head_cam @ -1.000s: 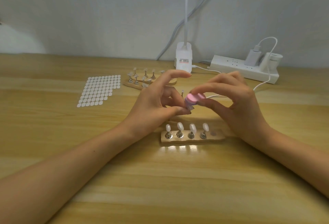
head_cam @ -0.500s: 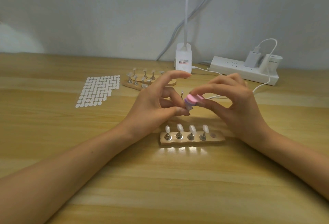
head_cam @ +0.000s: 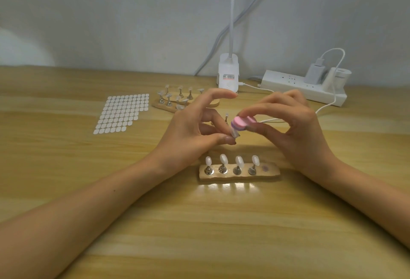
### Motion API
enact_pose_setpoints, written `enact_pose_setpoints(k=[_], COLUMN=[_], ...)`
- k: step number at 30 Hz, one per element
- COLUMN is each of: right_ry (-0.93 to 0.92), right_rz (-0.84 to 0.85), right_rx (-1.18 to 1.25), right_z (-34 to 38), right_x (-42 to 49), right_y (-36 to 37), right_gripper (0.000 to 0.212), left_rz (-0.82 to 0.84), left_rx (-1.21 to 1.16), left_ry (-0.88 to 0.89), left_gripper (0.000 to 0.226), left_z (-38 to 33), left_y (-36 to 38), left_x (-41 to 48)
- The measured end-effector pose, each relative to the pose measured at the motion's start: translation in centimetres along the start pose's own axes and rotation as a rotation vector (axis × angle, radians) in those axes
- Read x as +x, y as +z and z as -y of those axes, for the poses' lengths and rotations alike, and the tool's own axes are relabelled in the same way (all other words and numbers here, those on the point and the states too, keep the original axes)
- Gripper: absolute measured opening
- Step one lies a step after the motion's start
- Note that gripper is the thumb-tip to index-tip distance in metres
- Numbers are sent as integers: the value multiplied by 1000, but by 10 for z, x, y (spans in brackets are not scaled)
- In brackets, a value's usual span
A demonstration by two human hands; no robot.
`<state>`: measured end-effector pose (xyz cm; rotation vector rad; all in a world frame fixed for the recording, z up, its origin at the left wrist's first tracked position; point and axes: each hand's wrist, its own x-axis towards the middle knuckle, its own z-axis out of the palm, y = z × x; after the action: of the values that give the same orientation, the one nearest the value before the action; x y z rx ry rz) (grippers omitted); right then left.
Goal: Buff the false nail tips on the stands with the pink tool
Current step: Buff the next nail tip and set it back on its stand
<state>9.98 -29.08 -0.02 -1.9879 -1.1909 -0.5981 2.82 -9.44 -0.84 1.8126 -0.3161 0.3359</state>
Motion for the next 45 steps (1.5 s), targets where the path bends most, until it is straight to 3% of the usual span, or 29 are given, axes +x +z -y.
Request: enact_pose_setpoints(k=[4, 7, 10, 14, 18, 21, 25, 29, 32, 36, 45], right_ry=[-130, -27, -113, -25, -119, -17, -119, -30, -121, -10, -100], right_rz=[66, 5, 39, 9, 64, 7, 66, 8, 75, 11, 47], right_rx=[-7, 6, -12, 2, -19, 15, -20, -2, -8, 25, 5], right_z=[5, 2, 3, 0, 3, 0, 3, 0, 4, -1, 1], right_x=[-2, 0, -1, 1, -1, 2, 1, 2, 0, 1, 0], right_y=[4, 0, 1, -2, 2, -2, 1, -2, 2, -1, 0], right_gripper=[20, 19, 21, 20, 21, 19, 21, 19, 20, 18, 19], left_rz=[-11, -23, -18, -25, -22, -21, -9, -23, -21, -25, -16], left_rx=[51, 46, 84, 67, 99, 70, 76, 42, 60, 54, 66], left_ry=[26, 17, 38, 26, 56, 36, 40, 20, 32, 17, 25], left_gripper=[62, 69, 67, 70, 65, 70, 65, 69, 64, 69, 68], left_z=[-2, -2, -3, -2, -3, -3, -4, -3, -4, -4, -5], left_y=[1, 2, 2, 2, 3, 2, 2, 2, 2, 2, 4], left_x=[0, 0, -1, 0, -1, 0, -1, -1, -1, -1, -2])
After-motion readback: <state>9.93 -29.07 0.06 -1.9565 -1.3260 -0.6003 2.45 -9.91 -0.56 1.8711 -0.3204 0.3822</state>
